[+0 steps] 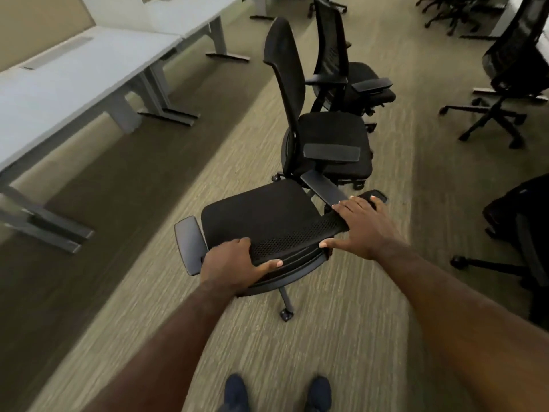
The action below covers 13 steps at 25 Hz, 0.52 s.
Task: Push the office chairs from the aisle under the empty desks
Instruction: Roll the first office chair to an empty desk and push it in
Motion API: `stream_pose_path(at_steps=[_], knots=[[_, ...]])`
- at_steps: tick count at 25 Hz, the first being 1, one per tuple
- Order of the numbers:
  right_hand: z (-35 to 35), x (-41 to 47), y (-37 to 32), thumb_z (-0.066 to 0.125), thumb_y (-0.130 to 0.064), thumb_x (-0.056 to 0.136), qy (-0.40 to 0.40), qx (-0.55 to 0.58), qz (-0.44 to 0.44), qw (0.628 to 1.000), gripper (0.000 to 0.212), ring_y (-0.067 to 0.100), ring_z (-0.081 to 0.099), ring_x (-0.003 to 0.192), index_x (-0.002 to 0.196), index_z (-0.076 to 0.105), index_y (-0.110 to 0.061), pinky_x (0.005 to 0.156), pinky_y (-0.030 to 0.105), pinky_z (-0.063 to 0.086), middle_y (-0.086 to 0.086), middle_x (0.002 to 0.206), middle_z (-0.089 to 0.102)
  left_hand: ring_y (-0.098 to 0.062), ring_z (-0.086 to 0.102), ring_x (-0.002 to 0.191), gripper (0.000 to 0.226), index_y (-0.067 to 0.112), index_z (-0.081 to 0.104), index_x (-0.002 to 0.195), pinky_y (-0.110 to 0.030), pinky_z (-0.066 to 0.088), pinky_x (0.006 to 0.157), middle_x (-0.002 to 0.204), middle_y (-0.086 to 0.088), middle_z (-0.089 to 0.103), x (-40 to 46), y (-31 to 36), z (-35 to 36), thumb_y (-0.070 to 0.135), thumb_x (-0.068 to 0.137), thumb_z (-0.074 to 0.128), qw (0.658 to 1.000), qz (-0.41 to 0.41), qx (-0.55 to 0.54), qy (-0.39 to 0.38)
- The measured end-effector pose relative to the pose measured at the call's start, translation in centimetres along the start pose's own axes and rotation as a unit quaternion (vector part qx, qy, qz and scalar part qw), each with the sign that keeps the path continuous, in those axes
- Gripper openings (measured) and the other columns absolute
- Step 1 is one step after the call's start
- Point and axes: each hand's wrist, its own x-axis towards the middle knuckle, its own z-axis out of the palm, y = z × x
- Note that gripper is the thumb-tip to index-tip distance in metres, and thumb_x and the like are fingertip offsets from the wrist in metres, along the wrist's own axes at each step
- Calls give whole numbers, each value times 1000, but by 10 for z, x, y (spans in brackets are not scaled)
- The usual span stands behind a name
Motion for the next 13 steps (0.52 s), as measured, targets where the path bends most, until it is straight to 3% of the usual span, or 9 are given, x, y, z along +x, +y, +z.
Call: stream_pose_path(at_steps=[4, 7, 9, 13], knots=[[-4, 26, 21, 16, -107, 49, -15, -38, -44, 998, 114, 20, 53, 111, 118, 56, -27, 104, 44, 36, -2, 115, 60, -12, 59, 72, 92, 30, 56, 92, -35, 55, 64, 82, 9, 62, -1, 0, -1, 106, 56, 18, 1000, -14, 12, 2], [-5, 37, 16, 22, -110, 43, -1, -41, -79, 996, 108, 16, 50, 85, 100, 56, -24, 79, 35, 44, -7, 90, 48, -11, 57, 70, 90, 29, 55, 89, -33, 53, 63, 79, 11, 59, -3, -4, -4, 104, 57, 16, 1000, -17, 21, 1], [-6, 39, 7, 22, -110, 42, 0, -39, -98, 994, 105, 15, 49, 80, 93, 55, -24, 73, 34, 44, -8, 85, 43, -12, 56, 69, 91, 28, 55, 90, -31, 49, 60, 80, 10, 60, -5, -10, -7, 103, 57, 15, 999, -15, 34, -4], [-7, 39, -14, 17, -110, 42, 21, -37, -100, 994, 101, 16, 48, 77, 86, 52, -26, 71, 35, 47, -5, 84, 52, -12, 53, 68, 87, 28, 53, 88, -30, 38, 55, 83, 9, 61, -9, -31, -16, 102, 59, 18, 998, -1, 54, -16]])
